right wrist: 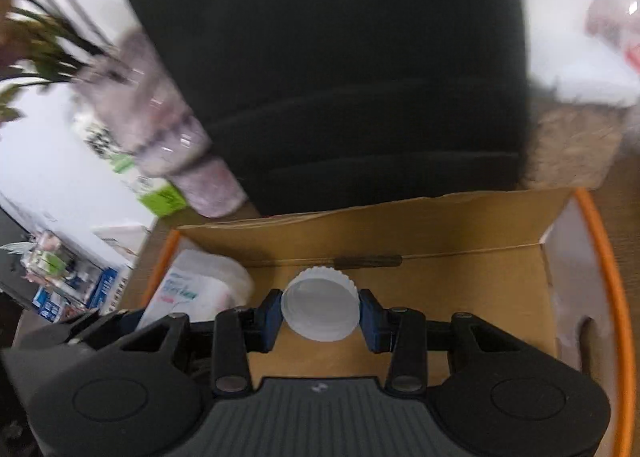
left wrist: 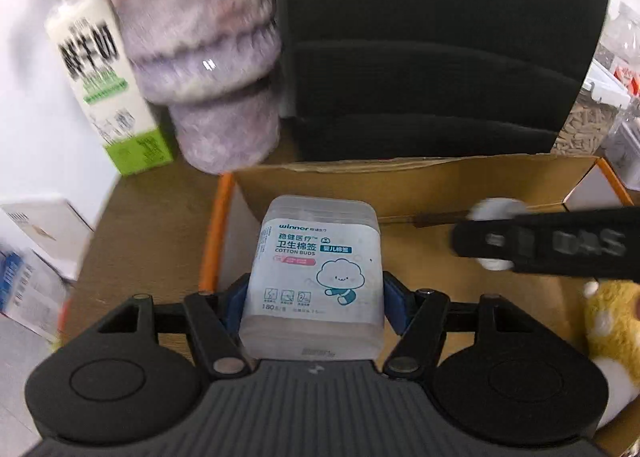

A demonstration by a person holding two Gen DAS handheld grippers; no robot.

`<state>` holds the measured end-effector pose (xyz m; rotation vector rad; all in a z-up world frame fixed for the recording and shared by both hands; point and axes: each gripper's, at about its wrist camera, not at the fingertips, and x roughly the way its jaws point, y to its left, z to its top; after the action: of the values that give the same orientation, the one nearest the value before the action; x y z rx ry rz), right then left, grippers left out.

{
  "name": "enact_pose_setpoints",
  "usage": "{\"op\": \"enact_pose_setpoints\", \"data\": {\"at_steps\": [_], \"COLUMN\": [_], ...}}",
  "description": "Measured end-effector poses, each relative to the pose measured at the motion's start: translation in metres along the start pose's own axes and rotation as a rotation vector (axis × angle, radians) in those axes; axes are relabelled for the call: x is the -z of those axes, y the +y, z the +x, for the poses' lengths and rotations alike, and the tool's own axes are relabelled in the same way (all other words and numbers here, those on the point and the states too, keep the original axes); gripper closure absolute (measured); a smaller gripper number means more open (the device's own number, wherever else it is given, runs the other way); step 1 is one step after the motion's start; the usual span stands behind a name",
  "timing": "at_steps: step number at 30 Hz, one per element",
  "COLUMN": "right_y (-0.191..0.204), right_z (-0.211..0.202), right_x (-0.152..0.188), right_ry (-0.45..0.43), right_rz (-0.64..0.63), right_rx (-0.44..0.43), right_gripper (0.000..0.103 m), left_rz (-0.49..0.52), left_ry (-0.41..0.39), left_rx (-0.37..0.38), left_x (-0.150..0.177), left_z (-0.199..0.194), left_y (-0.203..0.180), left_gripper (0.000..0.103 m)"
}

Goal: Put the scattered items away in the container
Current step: 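Lower the tub and cap into the box and open both grippers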

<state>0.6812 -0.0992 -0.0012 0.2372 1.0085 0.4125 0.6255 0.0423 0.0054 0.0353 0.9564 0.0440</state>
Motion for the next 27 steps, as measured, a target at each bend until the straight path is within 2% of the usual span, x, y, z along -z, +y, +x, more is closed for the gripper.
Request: {"op": "enact_pose_setpoints", "data": {"at_steps": [2, 3, 4, 5, 6, 9, 12, 17, 22, 27], "right_y": [0.0, 0.0, -0.001, -0.001, -0.003, -0.005, -0.001, -0.006, -0.03, -0.042], "right_z": [0.018, 0.026, 0.035, 0.041, 0.047, 0.048, 0.03, -0.014, -0.057, -0.113], "right_x": [-0.007, -0.01, -0.013, -0.014, -0.016, -0.016, -0.013, 0.001, 0.026, 0.056], "right_ry": [0.027, 0.033, 0.044, 0.058, 0.069, 0.056, 0.028, -0.012, -0.036, -0.063], "right_rz": [0.011, 0.013, 0.023, 0.04, 0.07, 0.123, 0.094, 0.022, 0.016, -0.014], "right_rx": [-0.012, -0.01, -0.009, -0.017, -0.034, -0.078, -0.079, 0.022, 0.091, 0.101], "right_gripper": [0.063, 0.059, 0.052, 0.034, 0.024, 0.023, 0.023, 0.019, 0.019, 0.019], "left_rz": [0.001, 0.002, -0.004, -0.015, -0.025, -0.002, -0.006, -0.03, -0.049, -0.057], "left_ry": [-0.01, -0.015, -0.012, -0.01, -0.015, -0.04, -0.057, -0.055, -0.072, -0.096], "left_rx": [-0.003, -0.003, 0.003, 0.009, 0.016, 0.027, 0.028, 0.052, 0.036, 0.029], "left_x": [-0.001, -0.001, -0.002, -0.002, -0.002, -0.002, -0.005, 0.006, 0.023, 0.045], "left_z": [0.003, 0.003, 0.002, 0.001, -0.003, -0.017, -0.031, -0.059, -0.095, -0.137], "left_y": [0.0, 0.0, 0.0, 0.0, 0.001, 0.002, 0.008, 0.02, 0.03, 0.037], "left_gripper": [0.032, 0.032, 0.03, 0.027, 0.025, 0.023, 0.021, 0.02, 0.02, 0.018]}}
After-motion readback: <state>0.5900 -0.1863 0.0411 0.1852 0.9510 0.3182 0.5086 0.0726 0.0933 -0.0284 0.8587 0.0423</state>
